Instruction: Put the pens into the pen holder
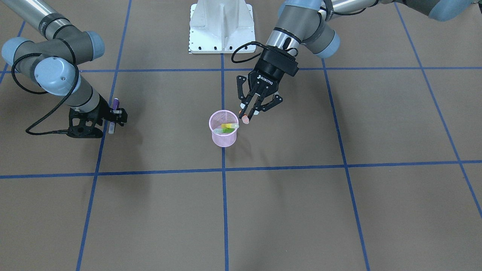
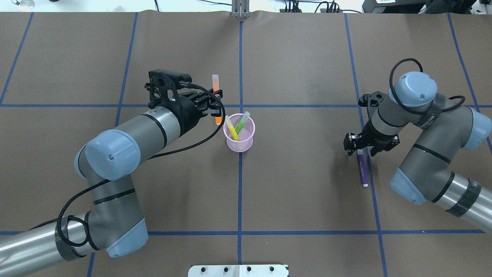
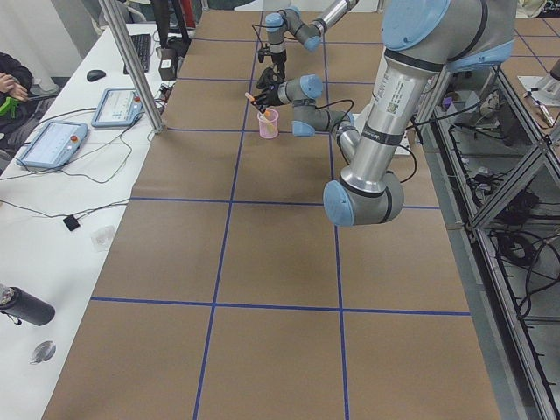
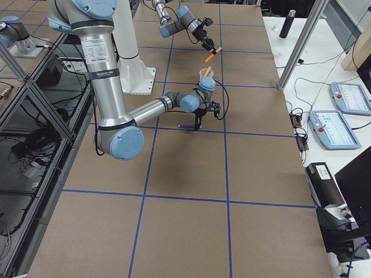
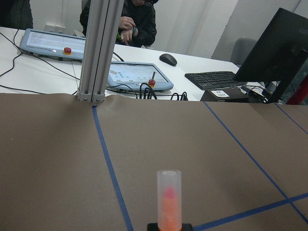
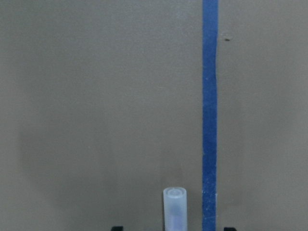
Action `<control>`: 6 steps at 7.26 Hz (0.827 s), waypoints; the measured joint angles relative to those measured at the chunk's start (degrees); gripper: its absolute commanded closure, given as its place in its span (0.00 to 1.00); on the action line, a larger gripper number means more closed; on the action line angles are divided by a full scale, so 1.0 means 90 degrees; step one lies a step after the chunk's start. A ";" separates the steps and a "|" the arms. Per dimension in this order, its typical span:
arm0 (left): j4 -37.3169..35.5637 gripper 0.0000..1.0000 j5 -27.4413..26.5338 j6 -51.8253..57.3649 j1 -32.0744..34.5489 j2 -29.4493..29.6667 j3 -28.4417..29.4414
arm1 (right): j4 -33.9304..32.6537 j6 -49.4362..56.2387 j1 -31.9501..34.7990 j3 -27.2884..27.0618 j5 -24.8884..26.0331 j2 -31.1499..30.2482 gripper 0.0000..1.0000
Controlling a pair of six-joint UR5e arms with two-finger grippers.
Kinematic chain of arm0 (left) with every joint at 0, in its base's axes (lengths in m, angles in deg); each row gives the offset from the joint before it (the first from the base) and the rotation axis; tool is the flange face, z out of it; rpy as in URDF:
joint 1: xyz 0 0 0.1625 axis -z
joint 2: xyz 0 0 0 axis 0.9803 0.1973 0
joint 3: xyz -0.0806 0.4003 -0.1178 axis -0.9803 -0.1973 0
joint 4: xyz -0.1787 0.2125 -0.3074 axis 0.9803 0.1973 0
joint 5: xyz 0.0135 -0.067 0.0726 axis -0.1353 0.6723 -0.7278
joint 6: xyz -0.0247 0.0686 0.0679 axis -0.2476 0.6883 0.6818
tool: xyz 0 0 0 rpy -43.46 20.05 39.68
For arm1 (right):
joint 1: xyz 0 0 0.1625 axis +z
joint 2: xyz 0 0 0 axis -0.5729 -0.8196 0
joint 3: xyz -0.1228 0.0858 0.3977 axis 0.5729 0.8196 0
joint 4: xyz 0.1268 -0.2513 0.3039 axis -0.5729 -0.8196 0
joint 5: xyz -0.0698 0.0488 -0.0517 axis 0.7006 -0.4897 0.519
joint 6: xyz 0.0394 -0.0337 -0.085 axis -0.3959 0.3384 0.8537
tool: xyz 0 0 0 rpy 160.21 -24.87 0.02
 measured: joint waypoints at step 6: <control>-0.0001 1.00 0.0017 0.0014 -0.0008 0.0019 0.0065 | -0.0032 -0.0048 -0.0027 0.0075 -0.0107 -0.0008 1.00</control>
